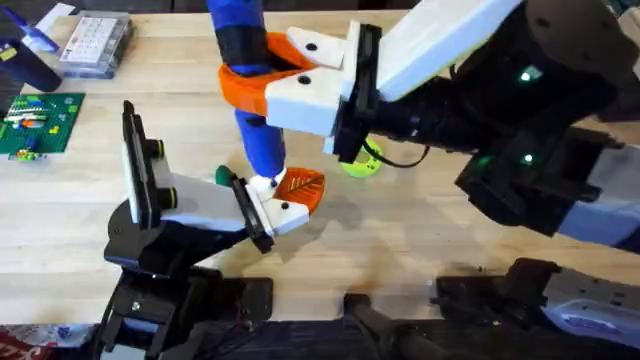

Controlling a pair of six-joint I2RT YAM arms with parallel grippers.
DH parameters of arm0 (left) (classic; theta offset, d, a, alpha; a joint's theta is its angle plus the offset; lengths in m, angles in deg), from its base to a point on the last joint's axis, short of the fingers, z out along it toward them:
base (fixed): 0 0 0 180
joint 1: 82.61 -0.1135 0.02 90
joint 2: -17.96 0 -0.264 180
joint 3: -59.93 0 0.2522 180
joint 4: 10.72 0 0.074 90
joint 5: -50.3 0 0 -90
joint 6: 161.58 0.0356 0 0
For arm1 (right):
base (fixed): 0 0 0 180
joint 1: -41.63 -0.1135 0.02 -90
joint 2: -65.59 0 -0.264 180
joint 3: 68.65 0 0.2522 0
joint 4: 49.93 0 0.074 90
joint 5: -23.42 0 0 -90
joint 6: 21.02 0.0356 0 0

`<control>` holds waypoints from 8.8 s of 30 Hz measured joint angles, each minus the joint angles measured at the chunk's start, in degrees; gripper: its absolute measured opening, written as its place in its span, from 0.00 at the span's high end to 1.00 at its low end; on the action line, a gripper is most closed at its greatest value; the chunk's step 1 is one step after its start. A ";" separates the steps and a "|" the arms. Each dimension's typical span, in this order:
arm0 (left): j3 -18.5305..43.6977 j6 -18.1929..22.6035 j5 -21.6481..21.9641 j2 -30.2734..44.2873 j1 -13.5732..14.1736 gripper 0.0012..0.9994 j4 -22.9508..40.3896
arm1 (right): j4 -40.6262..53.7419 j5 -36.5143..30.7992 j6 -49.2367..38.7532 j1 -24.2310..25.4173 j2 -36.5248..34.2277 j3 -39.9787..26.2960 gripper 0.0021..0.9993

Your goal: Pick up the gripper from the table and insert it into the empty holder that is missing its gripper. Then pick up a screw, insert it into the mounting hole, and use the screwdriver to tighten it. Finally, clean up the table by picking up the vegetable and placing it into the bucket.

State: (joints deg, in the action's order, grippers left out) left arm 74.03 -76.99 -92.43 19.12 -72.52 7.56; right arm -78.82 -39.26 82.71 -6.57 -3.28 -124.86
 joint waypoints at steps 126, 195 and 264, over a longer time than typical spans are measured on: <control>0.00 -0.87 -1.48 0.33 0.15 0.98 0.31 | -5.18 17.35 -5.88 3.41 -3.25 0.28 0.97; 0.00 -0.80 -1.25 0.31 0.15 0.98 0.22 | -14.55 13.83 8.92 6.36 -7.38 0.63 0.97; 0.00 -1.46 -1.53 0.33 0.15 0.98 0.28 | -11.44 15.41 8.47 6.49 -7.38 0.28 0.97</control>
State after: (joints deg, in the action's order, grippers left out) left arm 74.03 -78.45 -93.96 19.45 -72.37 7.84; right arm -90.27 -23.85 91.18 -0.08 -10.66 -124.58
